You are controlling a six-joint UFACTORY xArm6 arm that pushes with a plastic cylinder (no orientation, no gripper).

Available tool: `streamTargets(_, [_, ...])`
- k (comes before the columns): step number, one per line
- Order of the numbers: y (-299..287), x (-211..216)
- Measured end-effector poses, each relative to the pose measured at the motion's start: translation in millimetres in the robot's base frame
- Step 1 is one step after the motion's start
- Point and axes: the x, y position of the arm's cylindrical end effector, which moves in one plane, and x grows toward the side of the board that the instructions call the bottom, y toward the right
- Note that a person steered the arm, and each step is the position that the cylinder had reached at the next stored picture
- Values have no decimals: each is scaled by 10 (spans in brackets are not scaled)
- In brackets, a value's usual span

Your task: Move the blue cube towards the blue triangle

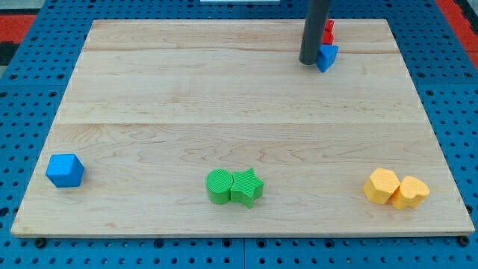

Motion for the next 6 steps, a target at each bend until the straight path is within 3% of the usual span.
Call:
streamTargets(2, [-877, 701])
streamTargets(6, [-2729, 2714])
